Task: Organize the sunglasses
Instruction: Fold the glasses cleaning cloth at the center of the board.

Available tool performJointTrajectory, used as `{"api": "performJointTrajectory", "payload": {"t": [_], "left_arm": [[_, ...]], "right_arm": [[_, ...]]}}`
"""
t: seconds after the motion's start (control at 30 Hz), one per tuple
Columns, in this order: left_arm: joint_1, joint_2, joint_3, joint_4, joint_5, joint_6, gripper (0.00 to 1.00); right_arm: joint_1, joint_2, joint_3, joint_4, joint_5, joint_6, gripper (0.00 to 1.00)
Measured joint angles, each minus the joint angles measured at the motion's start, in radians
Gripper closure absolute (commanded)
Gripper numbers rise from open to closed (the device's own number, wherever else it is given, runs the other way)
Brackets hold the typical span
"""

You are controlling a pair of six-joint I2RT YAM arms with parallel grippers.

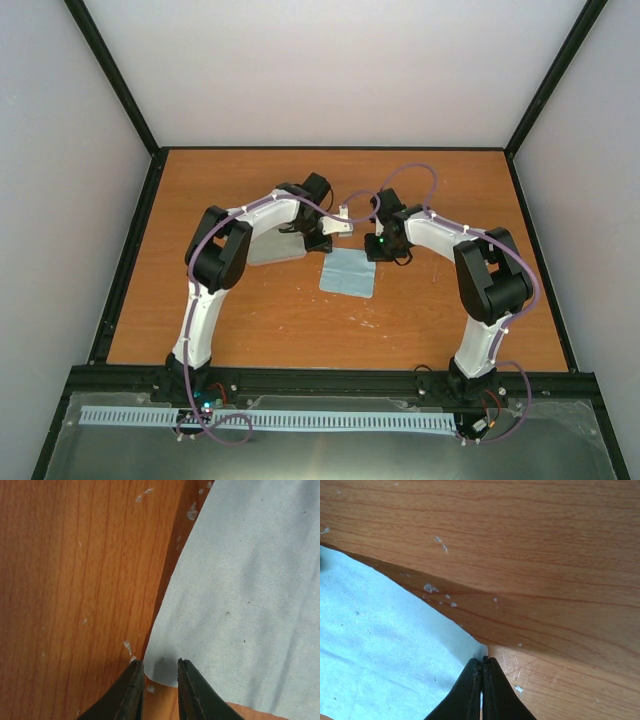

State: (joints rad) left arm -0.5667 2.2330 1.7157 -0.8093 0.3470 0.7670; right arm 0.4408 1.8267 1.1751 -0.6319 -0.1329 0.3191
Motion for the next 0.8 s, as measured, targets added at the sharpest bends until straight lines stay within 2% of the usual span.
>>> {"api": "performJointTrajectory", "payload": {"t": [0.2, 0.53, 0.8], "left_arm": [[0.000, 0.008, -0.001, 0.001, 0.000, 0.003, 0.80], [-0.002, 0.012, -0.002, 0.013, 0.004, 0.006, 0.99], [-0.002, 0.014, -0.002, 0.016, 0.019, 0.008, 0.99]], "right_arm": [[-0.003, 0.000, -0.003, 0.000, 0.000, 0.001, 0.97], [-0.003, 0.000, -0.003, 0.000, -0.002, 0.000, 0.97], [-0.003, 0.000, -0.003, 0.000, 0.000, 0.000, 0.97]]}}
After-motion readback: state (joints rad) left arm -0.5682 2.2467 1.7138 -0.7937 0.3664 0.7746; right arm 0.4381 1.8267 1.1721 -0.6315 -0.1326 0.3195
